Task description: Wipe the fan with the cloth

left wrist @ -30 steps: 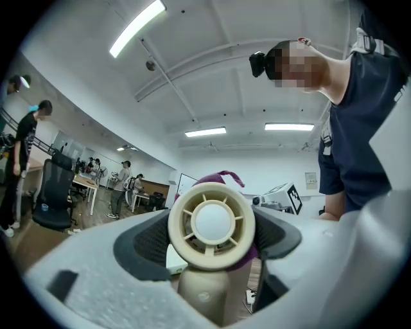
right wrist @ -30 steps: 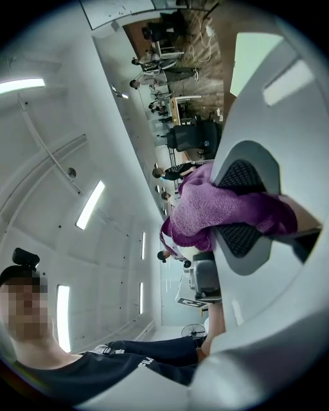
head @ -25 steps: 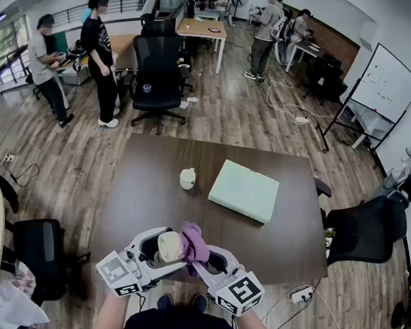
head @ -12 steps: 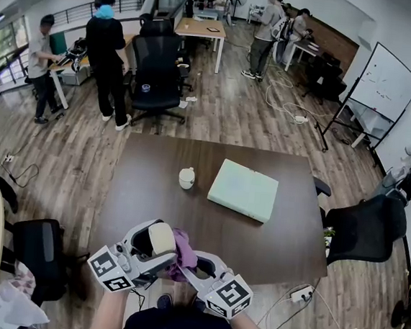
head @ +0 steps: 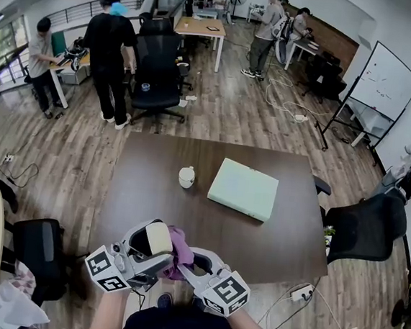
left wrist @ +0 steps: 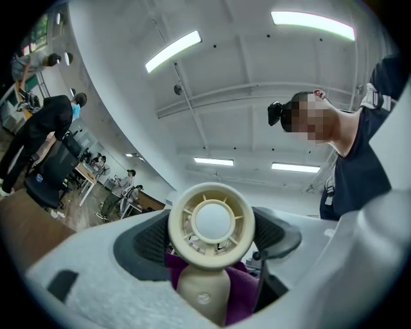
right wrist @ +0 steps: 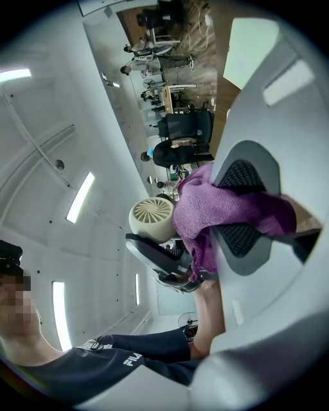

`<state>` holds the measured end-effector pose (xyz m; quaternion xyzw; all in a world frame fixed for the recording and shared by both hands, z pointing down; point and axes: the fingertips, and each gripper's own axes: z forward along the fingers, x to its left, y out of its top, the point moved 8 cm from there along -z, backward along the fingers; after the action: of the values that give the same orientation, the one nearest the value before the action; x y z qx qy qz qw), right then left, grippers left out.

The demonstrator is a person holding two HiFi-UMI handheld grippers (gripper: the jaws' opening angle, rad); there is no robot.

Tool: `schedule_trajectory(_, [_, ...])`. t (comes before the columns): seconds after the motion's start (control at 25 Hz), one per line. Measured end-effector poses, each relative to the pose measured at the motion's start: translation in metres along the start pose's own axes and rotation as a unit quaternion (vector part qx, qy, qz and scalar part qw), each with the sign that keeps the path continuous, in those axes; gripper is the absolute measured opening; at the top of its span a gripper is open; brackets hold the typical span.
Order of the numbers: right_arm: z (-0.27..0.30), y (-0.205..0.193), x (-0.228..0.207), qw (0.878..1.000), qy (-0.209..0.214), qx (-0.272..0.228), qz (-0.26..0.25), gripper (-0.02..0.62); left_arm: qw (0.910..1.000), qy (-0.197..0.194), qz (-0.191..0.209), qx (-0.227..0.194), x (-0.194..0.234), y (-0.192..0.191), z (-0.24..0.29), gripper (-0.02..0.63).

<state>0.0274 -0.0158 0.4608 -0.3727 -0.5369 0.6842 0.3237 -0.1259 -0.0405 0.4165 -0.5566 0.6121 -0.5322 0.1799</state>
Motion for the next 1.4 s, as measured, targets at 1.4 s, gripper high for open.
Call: schedule_trajectory(1.4, [-0.007, 0.069, -0.020, 0.995, -0.029, -0.090, -0.008, 0.109, 0.9969, -0.031, -0.058, -0.042, -0.010, -0.011, 0.000, 0.374])
